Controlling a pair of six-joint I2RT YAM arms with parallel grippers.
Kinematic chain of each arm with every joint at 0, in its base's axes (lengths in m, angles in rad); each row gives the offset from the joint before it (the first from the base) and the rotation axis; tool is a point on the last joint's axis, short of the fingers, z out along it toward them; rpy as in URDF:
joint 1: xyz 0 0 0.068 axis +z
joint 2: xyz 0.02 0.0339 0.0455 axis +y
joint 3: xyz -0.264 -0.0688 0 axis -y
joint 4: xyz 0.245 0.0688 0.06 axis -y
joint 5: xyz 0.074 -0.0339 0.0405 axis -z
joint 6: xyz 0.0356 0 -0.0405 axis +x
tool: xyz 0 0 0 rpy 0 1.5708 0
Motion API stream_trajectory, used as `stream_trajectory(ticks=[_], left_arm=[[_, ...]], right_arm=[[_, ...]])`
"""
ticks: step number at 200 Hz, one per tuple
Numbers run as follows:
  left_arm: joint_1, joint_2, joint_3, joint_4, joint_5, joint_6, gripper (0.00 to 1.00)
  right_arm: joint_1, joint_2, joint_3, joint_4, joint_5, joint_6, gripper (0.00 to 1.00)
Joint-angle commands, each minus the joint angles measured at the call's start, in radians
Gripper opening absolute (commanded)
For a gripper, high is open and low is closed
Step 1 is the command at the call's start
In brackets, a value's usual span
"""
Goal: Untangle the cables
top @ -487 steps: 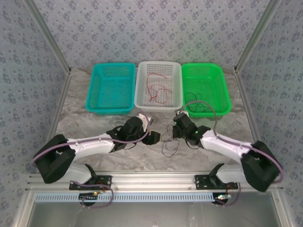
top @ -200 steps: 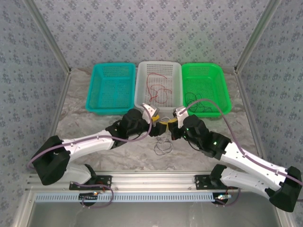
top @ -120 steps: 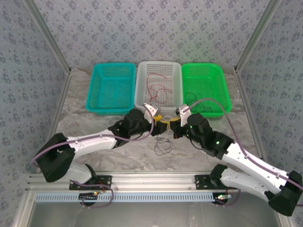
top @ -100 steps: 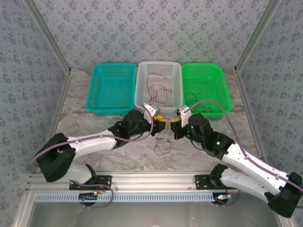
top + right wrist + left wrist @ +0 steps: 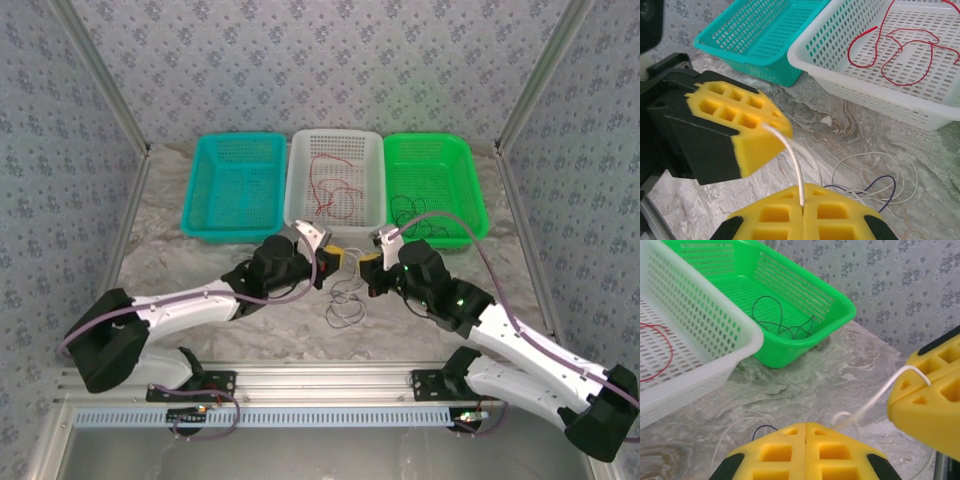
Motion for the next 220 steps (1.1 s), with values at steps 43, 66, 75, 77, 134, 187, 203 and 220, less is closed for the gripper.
stream_trajectory(ticks=[43,66,75,77,134,187,203,220], left_arm=[[0.001,-0.184,-0.022,-0.101,-0.103,0.071,0.04],[0.001,-0.208,-0.039,-0.093,-0.079,0.049,0.20],[-0.001,-0.208,-0.058,-0.069,-0.047,0.039,0.26],[0.000,-0.208,-0.062,-0.065,-0.042,0.036,0.27],[-0.010,-0.172,-0.144,0.032,-0.033,-0.046,0.58],[-0.018,-0.168,-0.110,0.059,0.004,-0.026,0.59],[-0.024,-0.160,-0.112,0.083,0.017,-0.030,0.60],[-0.030,-0.150,-0.113,0.108,0.030,-0.037,0.60]], right_arm=[[0.020,0.056,0.122,0.002,-0.066,-0.011,0.00],[0.050,0.072,0.200,-0.014,-0.055,-0.056,0.00],[0.050,0.078,0.217,-0.022,-0.054,-0.061,0.00],[0.050,0.077,0.220,-0.025,-0.053,-0.061,0.00],[0.054,0.097,0.231,0.003,-0.092,-0.030,0.00],[0.059,0.094,0.224,0.010,-0.081,-0.027,0.00],[0.058,0.095,0.220,0.013,-0.079,-0.026,0.00],[0.061,0.095,0.218,0.017,-0.077,-0.025,0.00]])
